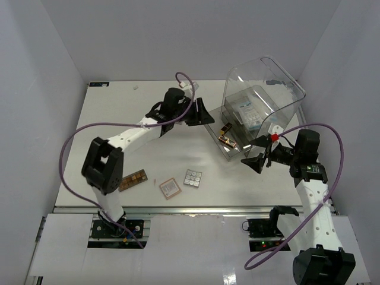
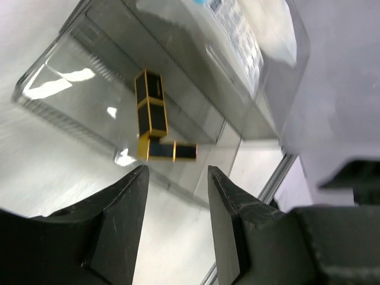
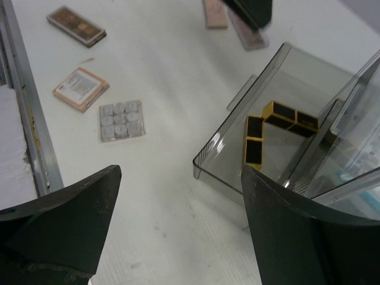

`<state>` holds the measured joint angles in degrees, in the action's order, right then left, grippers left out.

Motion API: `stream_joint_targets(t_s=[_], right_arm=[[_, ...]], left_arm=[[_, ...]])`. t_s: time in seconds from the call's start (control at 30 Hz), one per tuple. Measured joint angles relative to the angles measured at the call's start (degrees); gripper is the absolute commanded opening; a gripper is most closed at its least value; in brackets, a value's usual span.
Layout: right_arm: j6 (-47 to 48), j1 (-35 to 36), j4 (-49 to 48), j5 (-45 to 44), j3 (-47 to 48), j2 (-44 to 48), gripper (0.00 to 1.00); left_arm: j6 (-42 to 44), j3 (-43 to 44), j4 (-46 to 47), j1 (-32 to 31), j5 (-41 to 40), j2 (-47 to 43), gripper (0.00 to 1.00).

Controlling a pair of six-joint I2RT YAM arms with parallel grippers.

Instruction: Organize the makeup

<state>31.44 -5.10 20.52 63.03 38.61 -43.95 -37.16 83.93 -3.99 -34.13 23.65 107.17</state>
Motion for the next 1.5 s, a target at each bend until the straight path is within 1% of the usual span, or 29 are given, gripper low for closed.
stream_joint_targets(t_s=[0.1, 0.17, 0.23, 0.33, 0.37, 0.43, 0.53, 0.63, 0.8, 1.0, 1.13, 1.17, 1.23, 1.27, 1.3, 1.43, 1.5], right_arm=[[2.0, 3.7, 3.1, -2.2, 2.6, -4.6, 0.81], [2.8, 8.8, 4.3, -5.5, 5.5, -8.2, 0.77], [3.3, 14.0, 4.9, -9.6, 8.0, -10.7, 0.71], [2.9, 24.8, 5.0, -17.3, 11.8, -14.4, 0.45], [2.5, 28.2, 5.3, -19.6, 13.3, -16.3, 0.41], [1.4, 33.1, 6.0, -23.4, 17.5, -21.5, 0.34], [-0.4, 37.0, 6.8, -29.1, 24.2, -30.1, 0.31], [-2.2, 39.1, 6.3, -35.4, 29.9, -38.6, 0.32], [-5.8, 41.9, 7.5, -44.7, 34.7, -47.2, 0.32], [-8.8, 43.8, 7.7, -54.7, 37.0, -52.2, 0.34], [-10.1, 44.2, 7.7, -60.7, 37.0, -54.4, 0.37], [-10.3, 44.2, 7.7, -62.0, 37.1, -54.9, 0.39], [-10.9, 44.2, 7.7, -64.6, 37.1, -55.8, 0.44], [-11.2, 44.2, 7.5, -65.4, 37.1, -56.0, 0.51], [-11.4, 44.5, 7.5, -66.9, 37.1, -56.3, 0.57], [-11.6, 45.1, 7.0, -71.9, 36.9, -56.7, 0.73], [-11.5, 45.2, 6.1, -76.0, 36.5, -56.7, 0.80]], left_arm=[[5.1, -11.0, -0.7, 2.7, 1.3, -12.0, 0.60], [8.2, -17.3, -2.1, 5.7, 1.2, -21.5, 0.61], [10.7, -21.6, -2.5, 8.6, 0.8, -29.2, 0.64], [14.7, -27.5, -2.8, 10.4, -0.9, -38.8, 0.67], [16.0, -29.5, -3.2, 10.6, -1.5, -41.7, 0.69], [18.3, -33.3, -4.5, 10.6, -3.3, -46.5, 0.71], [21.5, -38.6, -6.5, 10.6, -6.9, -51.9, 0.73], [23.7, -42.2, -9.0, 10.7, -10.4, -55.0, 0.74], [25.4, -43.3, -10.9, 10.8, -13.7, -56.6, 0.74], [26.0, -43.3, -10.9, 10.8, -15.3, -57.9, 0.75], [26.0, -43.3, -11.0, 10.8, -15.4, -57.9, 0.76], [26.0, -43.3, -11.0, 10.8, -15.4, -57.9, 0.77], [26.0, -43.3, -11.0, 10.8, -15.4, -57.9, 0.77], [26.0, -43.3, -11.0, 10.8, -15.4, -57.9, 0.78], [26.0, -43.3, -11.0, 10.8, -15.4, -57.9, 0.78], [26.0, -43.3, -11.0, 10.8, -15.3, -57.9, 0.78], [26.0, -43.3, -11.0, 10.8, -15.3, -57.9, 0.78]])
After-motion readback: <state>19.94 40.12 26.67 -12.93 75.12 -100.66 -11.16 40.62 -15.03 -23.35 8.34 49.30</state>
